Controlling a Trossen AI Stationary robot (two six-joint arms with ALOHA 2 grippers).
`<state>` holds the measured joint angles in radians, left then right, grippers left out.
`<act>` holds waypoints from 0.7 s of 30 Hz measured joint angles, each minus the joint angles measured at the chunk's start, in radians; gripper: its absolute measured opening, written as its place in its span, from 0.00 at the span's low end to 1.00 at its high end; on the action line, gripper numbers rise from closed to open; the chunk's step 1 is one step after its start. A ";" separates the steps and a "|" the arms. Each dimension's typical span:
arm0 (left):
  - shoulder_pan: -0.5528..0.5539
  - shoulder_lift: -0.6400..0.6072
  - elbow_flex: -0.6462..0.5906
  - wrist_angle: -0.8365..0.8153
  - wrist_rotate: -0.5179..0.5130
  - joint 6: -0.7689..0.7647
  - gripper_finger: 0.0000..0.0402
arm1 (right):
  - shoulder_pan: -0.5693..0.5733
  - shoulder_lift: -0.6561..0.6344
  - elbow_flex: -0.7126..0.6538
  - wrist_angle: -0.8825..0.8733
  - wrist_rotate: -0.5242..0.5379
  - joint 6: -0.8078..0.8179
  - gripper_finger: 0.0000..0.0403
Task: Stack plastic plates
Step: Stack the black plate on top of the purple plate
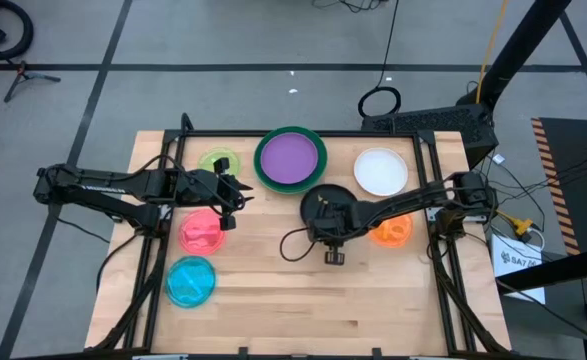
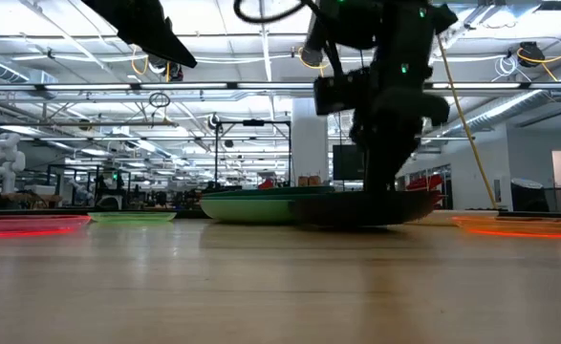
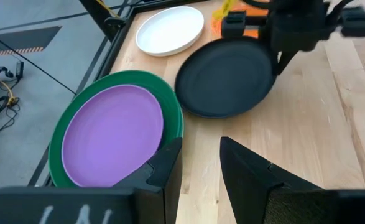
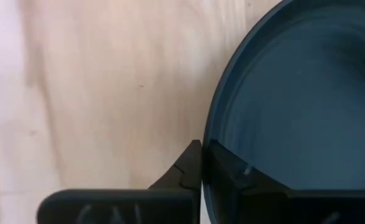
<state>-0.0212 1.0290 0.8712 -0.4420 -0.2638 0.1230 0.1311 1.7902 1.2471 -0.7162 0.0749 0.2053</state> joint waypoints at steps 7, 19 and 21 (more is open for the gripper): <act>0.000 0.000 0.000 0.000 0.000 0.004 0.29 | 0.026 0.000 0.193 -0.229 0.003 -0.047 0.01; 0.000 0.000 0.000 0.000 0.000 0.016 0.29 | -0.046 0.000 0.343 -0.275 0.083 -0.291 0.01; 0.000 0.000 0.000 0.000 0.000 0.016 0.29 | -0.081 0.005 0.343 -0.244 0.083 -0.353 0.01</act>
<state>-0.0213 1.0290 0.8715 -0.4419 -0.2638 0.1387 0.0500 1.7951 1.5902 -0.9606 0.1584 -0.1474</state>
